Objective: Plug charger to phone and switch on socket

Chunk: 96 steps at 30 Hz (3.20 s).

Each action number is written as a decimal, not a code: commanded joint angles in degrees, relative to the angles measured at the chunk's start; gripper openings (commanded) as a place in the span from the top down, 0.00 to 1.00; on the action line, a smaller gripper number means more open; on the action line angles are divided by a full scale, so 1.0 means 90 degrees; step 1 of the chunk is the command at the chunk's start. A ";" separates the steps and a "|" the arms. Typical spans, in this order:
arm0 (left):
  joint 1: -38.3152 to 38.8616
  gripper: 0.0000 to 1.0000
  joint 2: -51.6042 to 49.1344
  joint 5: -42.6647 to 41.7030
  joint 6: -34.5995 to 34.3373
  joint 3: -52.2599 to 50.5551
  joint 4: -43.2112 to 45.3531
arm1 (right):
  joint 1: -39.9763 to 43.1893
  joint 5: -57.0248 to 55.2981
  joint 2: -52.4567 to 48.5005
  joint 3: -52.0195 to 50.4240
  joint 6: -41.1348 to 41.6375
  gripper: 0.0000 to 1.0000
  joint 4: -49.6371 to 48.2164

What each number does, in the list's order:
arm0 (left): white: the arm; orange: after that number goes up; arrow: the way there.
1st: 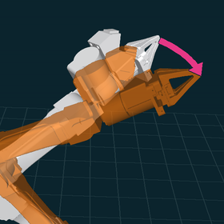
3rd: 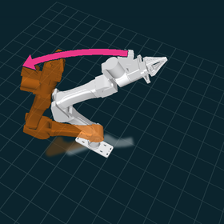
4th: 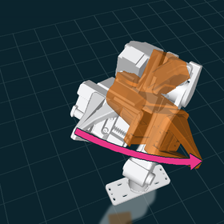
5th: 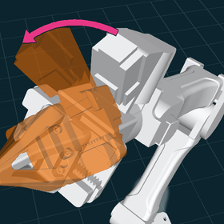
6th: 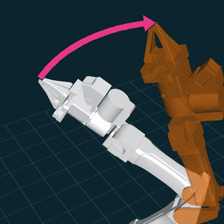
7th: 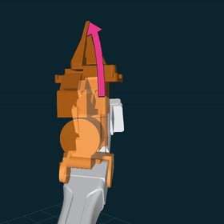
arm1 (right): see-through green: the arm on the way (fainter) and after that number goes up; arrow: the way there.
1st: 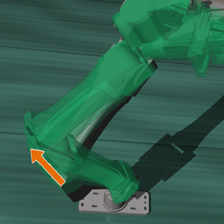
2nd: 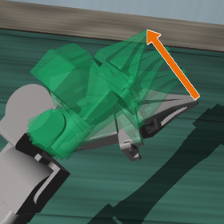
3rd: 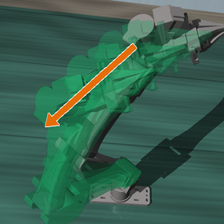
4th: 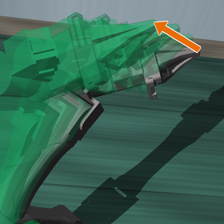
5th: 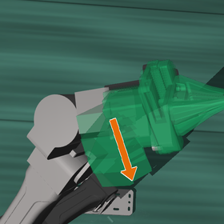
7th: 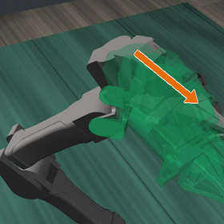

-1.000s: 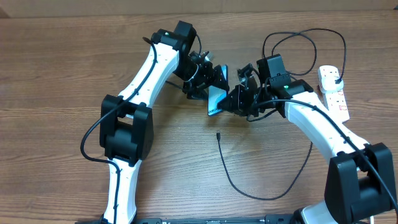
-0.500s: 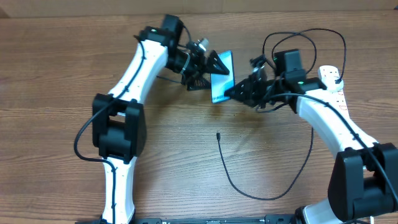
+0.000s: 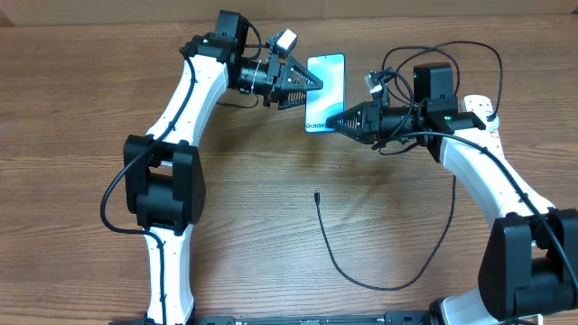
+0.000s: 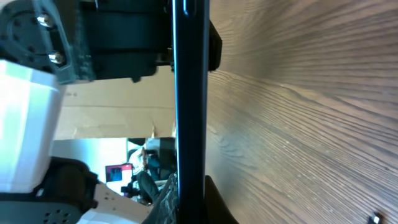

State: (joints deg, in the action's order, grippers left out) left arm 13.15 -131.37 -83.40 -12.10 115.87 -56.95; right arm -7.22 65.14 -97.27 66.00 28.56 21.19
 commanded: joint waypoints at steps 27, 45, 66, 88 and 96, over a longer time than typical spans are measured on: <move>0.0454 0.56 0.0160 -0.0789 -0.2035 0.0143 0.2254 | -0.0267 0.0301 0.0019 0.0129 0.0369 0.96 -0.0522; 0.0687 0.69 0.0160 -0.0792 -0.1989 0.0143 0.2239 | -0.0277 0.0299 0.0019 0.0129 0.0328 0.96 -0.0590; 0.0483 0.96 0.0160 -0.0770 -0.1991 0.0143 0.2234 | -0.0253 0.0274 0.0019 0.0126 0.0279 0.69 -0.0464; 0.0546 0.96 0.0158 0.2453 -0.1991 0.0143 -0.3752 | 0.0690 -0.3645 0.0019 0.0129 -0.1158 0.00 0.3466; 0.0896 0.96 0.0160 0.1345 -0.1943 0.0138 -0.4435 | 0.0685 -0.4554 0.0019 0.0129 -0.1163 0.00 0.4704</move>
State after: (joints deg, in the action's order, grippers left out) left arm 19.59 -131.37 -63.16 -29.89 116.29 -96.44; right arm -0.84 29.47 -97.27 66.67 18.76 62.04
